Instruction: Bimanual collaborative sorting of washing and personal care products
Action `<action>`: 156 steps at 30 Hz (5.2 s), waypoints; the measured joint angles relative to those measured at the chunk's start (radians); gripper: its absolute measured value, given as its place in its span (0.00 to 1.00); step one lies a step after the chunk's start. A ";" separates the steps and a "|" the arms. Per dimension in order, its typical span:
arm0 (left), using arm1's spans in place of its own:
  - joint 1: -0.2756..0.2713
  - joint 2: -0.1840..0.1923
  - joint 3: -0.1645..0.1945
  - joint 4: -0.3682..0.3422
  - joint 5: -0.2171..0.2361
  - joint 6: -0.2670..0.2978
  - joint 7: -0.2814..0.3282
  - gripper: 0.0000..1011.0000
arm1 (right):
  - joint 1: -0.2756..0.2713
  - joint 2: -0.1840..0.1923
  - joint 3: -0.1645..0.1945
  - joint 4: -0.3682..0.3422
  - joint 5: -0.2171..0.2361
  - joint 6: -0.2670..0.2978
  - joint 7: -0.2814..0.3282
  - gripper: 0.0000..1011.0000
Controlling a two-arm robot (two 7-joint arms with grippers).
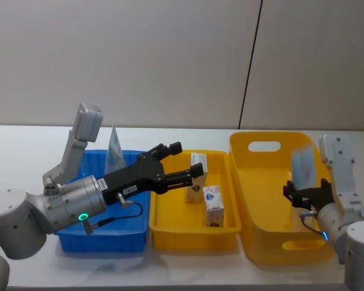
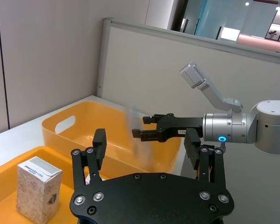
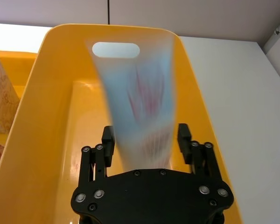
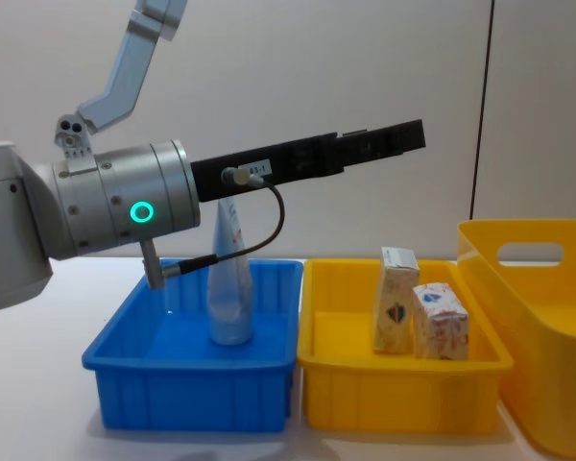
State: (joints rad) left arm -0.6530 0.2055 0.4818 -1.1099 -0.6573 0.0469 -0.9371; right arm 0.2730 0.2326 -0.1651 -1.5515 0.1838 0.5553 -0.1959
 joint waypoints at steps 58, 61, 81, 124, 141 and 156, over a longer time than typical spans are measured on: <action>0.082 0.035 -0.005 -0.102 0.089 -0.005 0.182 0.99 | -0.081 -0.006 0.089 -0.194 0.129 -0.322 0.224 0.99; 0.096 0.041 -0.006 -0.119 0.105 -0.006 0.213 0.99 | -0.081 -0.005 0.089 -0.195 0.130 -0.322 0.225 0.99; 0.212 0.090 -0.015 -0.264 0.233 -0.016 0.472 0.99 | -0.217 0.067 -0.010 -0.208 0.113 -0.452 0.250 0.99; 0.416 0.177 -0.028 -0.517 0.458 -0.033 0.926 0.99 | -0.251 0.072 -0.084 -0.214 0.106 -0.446 0.266 0.99; 0.416 0.177 -0.028 -0.517 0.458 -0.033 0.926 0.99 | -0.163 -0.010 -0.150 -0.161 0.061 -0.244 0.188 0.99; 0.416 0.177 -0.028 -0.516 0.457 -0.033 0.926 0.99 | -0.105 -0.072 -0.198 -0.080 0.003 -0.172 0.132 0.99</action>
State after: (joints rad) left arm -0.2372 0.3821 0.4542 -1.6262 -0.2003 0.0139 -0.0109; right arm 0.1684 0.1605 -0.3627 -1.6311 0.1873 0.3835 -0.0644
